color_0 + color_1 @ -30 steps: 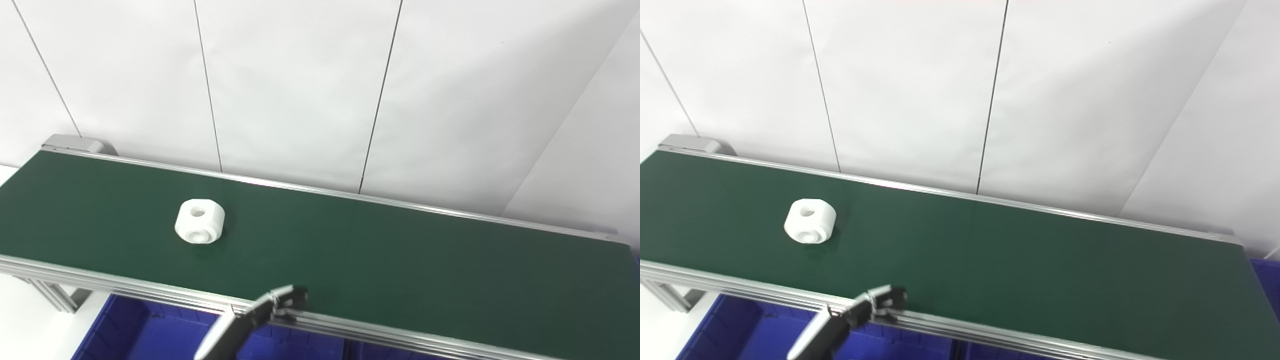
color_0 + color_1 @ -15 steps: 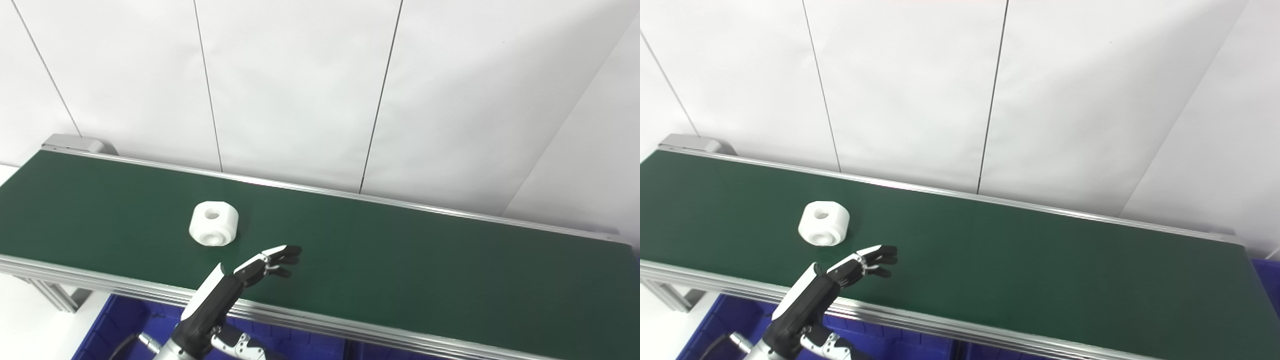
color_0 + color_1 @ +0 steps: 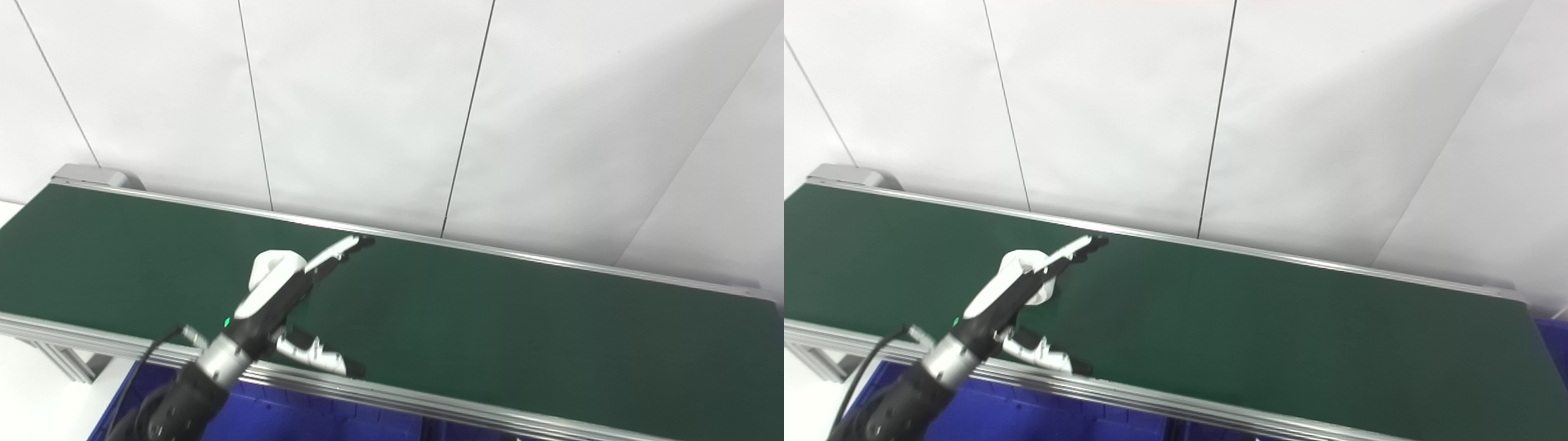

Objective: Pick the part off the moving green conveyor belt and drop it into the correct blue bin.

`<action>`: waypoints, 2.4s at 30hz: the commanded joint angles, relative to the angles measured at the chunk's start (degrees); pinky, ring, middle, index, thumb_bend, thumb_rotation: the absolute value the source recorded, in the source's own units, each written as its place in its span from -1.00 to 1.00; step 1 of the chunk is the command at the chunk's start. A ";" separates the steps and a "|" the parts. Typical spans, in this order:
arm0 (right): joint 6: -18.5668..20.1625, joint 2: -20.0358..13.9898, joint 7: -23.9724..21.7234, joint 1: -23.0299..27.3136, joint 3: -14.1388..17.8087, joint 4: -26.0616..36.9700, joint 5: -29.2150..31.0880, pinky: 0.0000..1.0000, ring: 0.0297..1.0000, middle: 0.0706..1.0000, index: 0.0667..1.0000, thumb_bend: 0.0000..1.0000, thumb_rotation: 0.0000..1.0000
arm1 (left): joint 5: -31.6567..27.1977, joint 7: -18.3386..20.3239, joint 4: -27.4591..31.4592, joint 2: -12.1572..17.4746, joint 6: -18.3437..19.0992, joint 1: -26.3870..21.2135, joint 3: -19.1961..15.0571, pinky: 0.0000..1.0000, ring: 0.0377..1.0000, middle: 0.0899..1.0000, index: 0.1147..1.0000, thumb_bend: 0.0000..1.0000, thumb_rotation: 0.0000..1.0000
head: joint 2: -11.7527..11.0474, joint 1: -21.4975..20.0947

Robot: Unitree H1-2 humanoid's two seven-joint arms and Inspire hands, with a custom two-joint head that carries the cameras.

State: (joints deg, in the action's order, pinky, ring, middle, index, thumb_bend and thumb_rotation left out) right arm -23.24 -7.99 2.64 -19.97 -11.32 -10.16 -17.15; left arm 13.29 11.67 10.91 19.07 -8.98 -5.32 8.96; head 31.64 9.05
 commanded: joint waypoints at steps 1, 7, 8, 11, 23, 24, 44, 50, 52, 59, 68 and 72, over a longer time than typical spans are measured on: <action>-3.43 0.04 0.45 0.24 0.13 1.55 0.90 0.57 0.75 0.81 0.83 0.81 -0.27 | 1.56 0.38 1.02 0.59 1.98 -3.25 -0.67 0.75 0.87 0.91 0.82 0.51 -0.76 | 0.36 0.27; -3.33 -0.24 0.21 0.55 -0.05 1.49 1.81 0.62 0.78 0.82 0.84 0.80 -0.24 | 7.11 1.80 -0.95 1.21 8.32 -8.04 -0.31 0.76 0.90 0.93 0.85 0.54 -0.73 | 0.99 0.98; -3.36 -0.25 0.20 0.57 -0.04 1.51 2.01 0.62 0.78 0.82 0.84 0.80 -0.24 | 7.84 1.90 -1.70 1.26 8.72 -8.68 -0.21 0.76 0.90 0.93 0.85 0.55 -0.73 | 0.99 0.98; -3.40 0.07 0.57 0.49 0.43 1.54 2.76 0.65 0.78 0.82 0.83 0.79 -0.27 | 10.78 1.69 -4.60 1.44 9.71 -10.69 0.33 0.71 0.89 0.93 0.85 0.57 -0.68 | 1.39 1.18; -3.07 0.10 0.33 0.01 0.66 2.60 2.92 0.63 0.75 0.80 0.83 0.77 -0.29 | 22.41 -0.44 -17.52 3.10 11.62 -17.14 3.87 0.71 0.79 0.91 0.85 0.63 -0.69 | 2.33 1.28; -3.13 0.11 0.52 -0.03 0.65 2.62 2.68 0.64 0.75 0.79 0.83 0.77 -0.28 | 23.16 -0.47 -18.31 3.23 11.69 -17.51 4.19 0.73 0.79 0.91 0.84 0.65 -0.70 | 2.40 1.27; -3.66 -0.09 1.67 -0.17 -0.31 2.92 3.57 0.63 0.74 0.77 0.83 0.73 -0.31 | 28.70 -7.70 -34.16 0.60 9.27 -20.62 8.93 0.31 0.49 0.65 0.51 0.46 -0.99 | 3.15 0.80; -3.65 0.11 2.18 -0.45 -0.42 3.40 3.65 0.63 0.73 0.77 0.82 0.74 -0.32 | 25.64 -12.56 -37.87 -1.42 4.85 -20.51 7.98 -0.18 -0.22 -0.10 -0.04 0.00 -1.00 | 3.45 0.76; -3.65 0.14 2.15 -0.49 -0.42 3.43 3.70 0.63 0.73 0.77 0.83 0.73 -0.33 | 23.30 -13.49 -38.37 -1.98 2.87 -20.31 7.20 -0.08 -0.16 -0.04 -0.15 0.00 -1.00 | 3.59 0.68; -3.62 0.13 1.92 -0.35 -0.67 3.42 4.43 0.64 0.74 0.78 0.83 0.72 -0.36 | 15.81 -14.37 -38.12 -4.36 0.42 -19.22 3.17 -0.17 -0.20 -0.07 -0.13 0.00 -1.00 | 3.77 0.43; -3.50 0.33 2.22 -0.70 -0.67 4.13 3.22 0.64 0.73 0.77 0.83 0.72 -0.35 | 8.74 -14.10 -33.35 -4.54 -1.96 -15.76 -1.64 -0.19 -0.20 -0.08 -0.13 0.00 -1.00 | 4.98 -1.40; -3.37 0.70 1.78 -1.31 -0.56 5.27 3.42 0.62 0.72 0.76 0.82 0.74 -0.34 | 5.24 -12.50 -27.69 -2.87 -5.02 -11.21 -3.36 -0.11 -0.15 -0.06 -0.19 0.00 -1.00 | 6.49 -3.44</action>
State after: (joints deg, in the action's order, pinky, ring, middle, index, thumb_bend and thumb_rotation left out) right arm -23.26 -7.67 4.33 -21.11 -11.94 -7.27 -14.05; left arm 19.95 -0.86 -19.41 14.59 -11.17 -16.63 6.66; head 37.88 5.98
